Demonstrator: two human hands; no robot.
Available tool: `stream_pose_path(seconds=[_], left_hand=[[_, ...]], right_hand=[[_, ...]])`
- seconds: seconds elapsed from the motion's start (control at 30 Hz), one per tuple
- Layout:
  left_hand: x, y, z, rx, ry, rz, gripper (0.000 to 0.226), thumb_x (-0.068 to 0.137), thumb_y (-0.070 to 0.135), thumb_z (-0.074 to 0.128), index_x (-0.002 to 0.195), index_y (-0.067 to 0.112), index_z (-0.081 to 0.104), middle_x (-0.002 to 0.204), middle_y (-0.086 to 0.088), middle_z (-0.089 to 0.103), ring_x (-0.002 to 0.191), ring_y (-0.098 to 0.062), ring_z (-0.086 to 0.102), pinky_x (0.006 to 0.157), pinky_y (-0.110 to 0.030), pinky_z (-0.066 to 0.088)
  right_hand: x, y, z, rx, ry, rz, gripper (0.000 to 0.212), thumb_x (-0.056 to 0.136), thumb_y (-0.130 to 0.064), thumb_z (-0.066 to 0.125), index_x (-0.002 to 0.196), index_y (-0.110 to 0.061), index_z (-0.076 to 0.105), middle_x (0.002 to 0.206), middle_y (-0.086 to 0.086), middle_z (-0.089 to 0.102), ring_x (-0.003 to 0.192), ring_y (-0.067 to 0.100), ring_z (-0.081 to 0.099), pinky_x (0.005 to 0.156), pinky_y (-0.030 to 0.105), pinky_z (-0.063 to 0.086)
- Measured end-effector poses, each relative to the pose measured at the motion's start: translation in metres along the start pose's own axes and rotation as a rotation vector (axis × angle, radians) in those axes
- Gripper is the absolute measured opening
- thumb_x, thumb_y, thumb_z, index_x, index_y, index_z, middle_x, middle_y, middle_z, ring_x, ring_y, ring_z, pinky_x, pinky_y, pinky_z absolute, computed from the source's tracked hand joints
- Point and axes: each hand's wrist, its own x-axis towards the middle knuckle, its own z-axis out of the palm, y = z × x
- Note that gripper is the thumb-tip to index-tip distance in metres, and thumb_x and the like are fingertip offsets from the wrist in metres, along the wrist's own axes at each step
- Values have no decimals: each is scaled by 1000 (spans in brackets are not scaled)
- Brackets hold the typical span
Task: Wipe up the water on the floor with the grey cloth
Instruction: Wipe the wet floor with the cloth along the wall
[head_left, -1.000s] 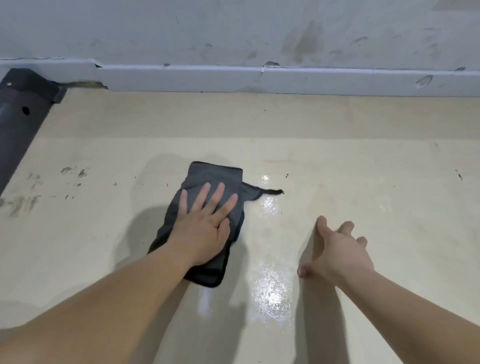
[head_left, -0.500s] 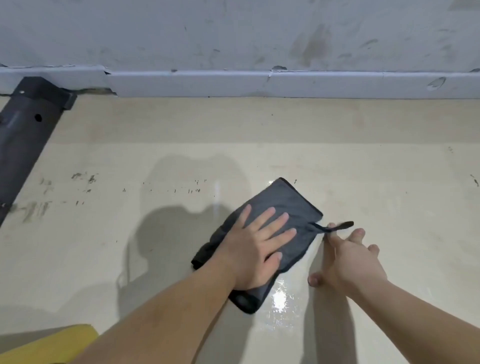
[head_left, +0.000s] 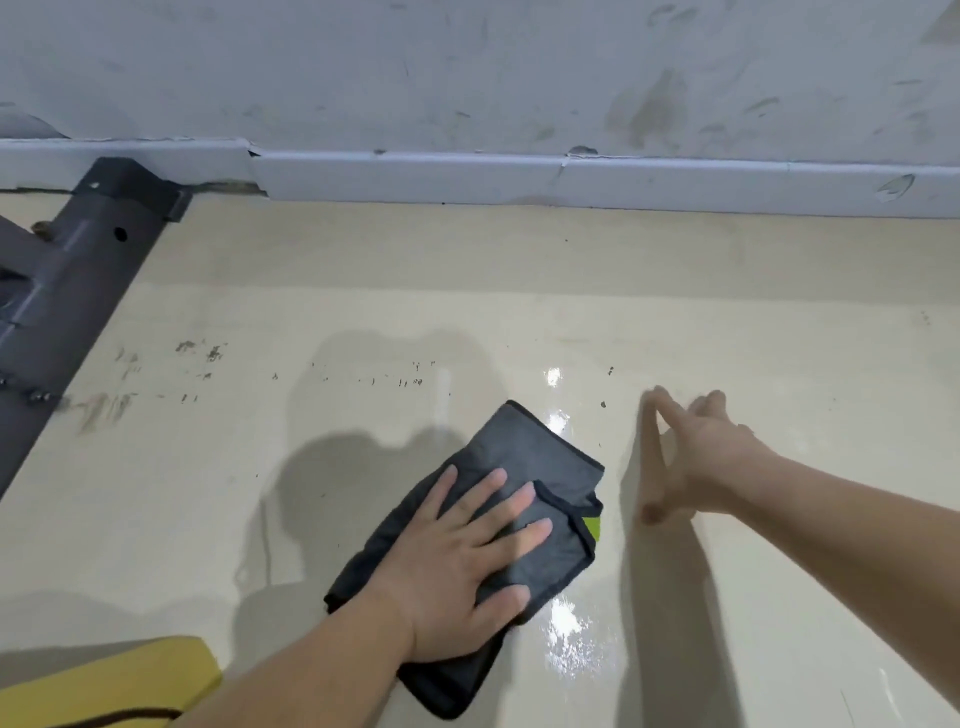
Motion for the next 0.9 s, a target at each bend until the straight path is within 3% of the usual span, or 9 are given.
stream_pose_path(seconds=[0.13, 0.23, 0.33, 0.57, 0.67, 0.8, 0.9], left_hand=[[30, -29, -9, 49, 89, -192, 64, 100, 67, 15, 160, 49, 3, 168, 18, -17, 153, -11, -29, 124, -56, -11], [57, -46, -19, 47, 131, -319, 64, 98, 66, 8, 160, 49, -1, 169, 16, -17, 155, -12, -25, 124, -56, -13], [92, -62, -37, 41, 144, -397, 63, 99, 64, 4, 159, 48, -8, 169, 15, -20, 154, -13, -26, 123, -55, -14], [230, -75, -81, -78, 218, -611, 63, 102, 57, 6, 162, 39, -5, 172, 7, -14, 157, -28, -19, 120, -66, -11], [263, -44, -87, -10, 210, -475, 66, 102, 58, 8, 163, 35, 0, 173, 6, -11, 157, -32, -15, 118, -68, -11], [243, -1, -70, 109, 155, 54, 61, 105, 53, 14, 163, 36, 12, 173, 9, 1, 159, -26, -9, 122, -62, -7], [223, -24, -62, 88, 177, 369, 57, 106, 48, 28, 160, 32, 33, 170, 8, 23, 159, -21, 11, 126, -55, 3]], right_hand=[[18, -1, 14, 100, 10, 53, 140, 42, -48, 98, 147, -49, 6, 149, 7, 13, 133, 43, 27, 72, 47, 54], [23, -3, 15, 105, 23, 72, 147, 40, -45, 101, 150, -50, 4, 150, 7, 14, 132, 43, 27, 68, 47, 55], [28, -2, 18, 142, 46, 105, 152, 40, -39, 102, 152, -53, 0, 155, 4, 7, 136, 43, 19, 78, 54, 59], [39, 3, 23, 188, 35, 111, 153, 47, -32, 100, 153, -54, -8, 161, 0, -10, 143, 42, 6, 88, 57, 57], [41, 4, 23, 209, 36, 98, 153, 50, -29, 100, 152, -53, -11, 163, -1, -16, 144, 42, 1, 93, 57, 55], [41, 2, 22, 166, 22, 79, 156, 49, -38, 100, 157, -46, -12, 166, 7, -16, 148, 48, 1, 102, 60, 50], [40, 2, 22, 129, -8, 84, 156, 50, -44, 100, 159, -45, -11, 169, 11, -16, 152, 50, 1, 109, 60, 44]])
